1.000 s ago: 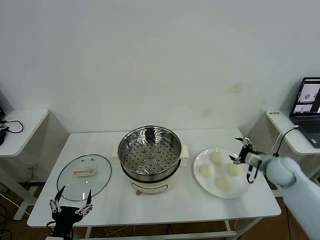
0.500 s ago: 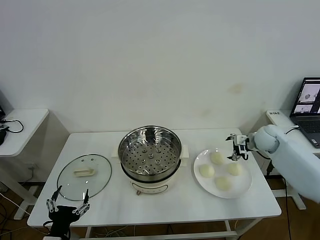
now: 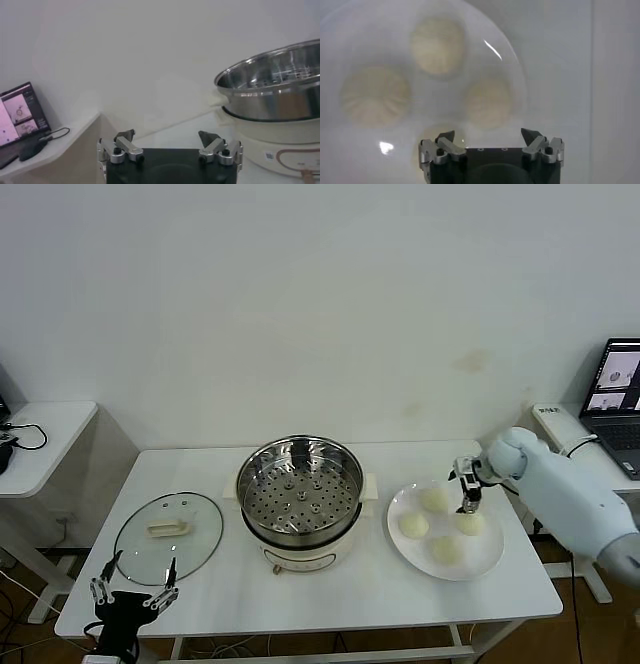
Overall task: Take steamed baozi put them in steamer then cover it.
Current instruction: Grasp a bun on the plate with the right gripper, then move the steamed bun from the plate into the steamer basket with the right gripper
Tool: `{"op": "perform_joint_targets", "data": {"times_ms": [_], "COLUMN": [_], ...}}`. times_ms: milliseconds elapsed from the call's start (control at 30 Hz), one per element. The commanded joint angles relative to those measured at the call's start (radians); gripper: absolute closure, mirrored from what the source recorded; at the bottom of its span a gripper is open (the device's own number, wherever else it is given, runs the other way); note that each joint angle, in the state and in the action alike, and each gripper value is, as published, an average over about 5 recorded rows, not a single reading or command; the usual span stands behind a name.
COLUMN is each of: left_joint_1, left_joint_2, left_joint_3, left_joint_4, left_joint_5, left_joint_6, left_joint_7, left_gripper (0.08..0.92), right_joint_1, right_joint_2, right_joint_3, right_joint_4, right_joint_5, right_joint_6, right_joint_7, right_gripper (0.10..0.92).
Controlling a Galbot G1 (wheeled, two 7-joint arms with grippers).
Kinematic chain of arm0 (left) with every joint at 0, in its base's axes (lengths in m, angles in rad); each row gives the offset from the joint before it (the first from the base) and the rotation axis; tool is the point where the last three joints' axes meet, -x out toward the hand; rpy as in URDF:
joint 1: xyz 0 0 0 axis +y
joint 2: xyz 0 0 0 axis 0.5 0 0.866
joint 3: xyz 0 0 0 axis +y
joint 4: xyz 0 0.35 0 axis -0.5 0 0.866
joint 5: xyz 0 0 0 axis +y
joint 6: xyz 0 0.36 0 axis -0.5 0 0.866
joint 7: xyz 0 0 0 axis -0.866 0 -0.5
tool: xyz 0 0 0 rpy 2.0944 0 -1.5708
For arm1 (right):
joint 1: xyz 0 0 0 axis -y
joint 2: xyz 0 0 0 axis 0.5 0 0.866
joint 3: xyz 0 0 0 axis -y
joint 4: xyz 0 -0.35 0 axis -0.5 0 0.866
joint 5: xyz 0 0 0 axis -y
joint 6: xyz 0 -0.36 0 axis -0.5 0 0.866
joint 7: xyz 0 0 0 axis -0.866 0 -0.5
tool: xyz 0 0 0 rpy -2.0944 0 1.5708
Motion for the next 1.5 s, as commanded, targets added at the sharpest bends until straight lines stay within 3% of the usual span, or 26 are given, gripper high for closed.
{"op": "perform_joint_targets", "data": {"times_ms": [33, 467, 933, 1500], "left_joint_1": [0.001, 0.003, 0.003, -0.006], "left_joint_2": [0.001, 0.002, 0.003, 0.020], "left_joint_3": [-0.003, -0.011, -0.018, -0.010], "left_joint_4": [0.001, 0.001, -0.002, -0.008], "left_joint_5": [0.001, 0.003, 0.000, -0.007], "left_joint_6": [-0.001, -0.004, -0.005, -0.003], "left_joint_7": [0.001, 0.000, -0.002, 0.001], "left_gripper": [0.177, 0.177, 0.177, 0.177], "right_joint_1": [0.028, 0.021, 0.024, 0.218], "right_joint_2": [0.101, 0.174, 0.184, -0.083], "right_joint_3": [-0.027, 0.011, 0.012, -0.209], "right_joint_4": [-0.118, -0.213, -0.224, 0.190], "right_joint_5": [-0.018, -0.061, -0.089, 0.237], "right_joint_6": [0.019, 0.022, 0.012, -0.096], "right_joint_7": [-0.007, 0.008, 0.000, -0.058], "right_gripper": [0.202, 0.231, 0.429, 0.448]}}
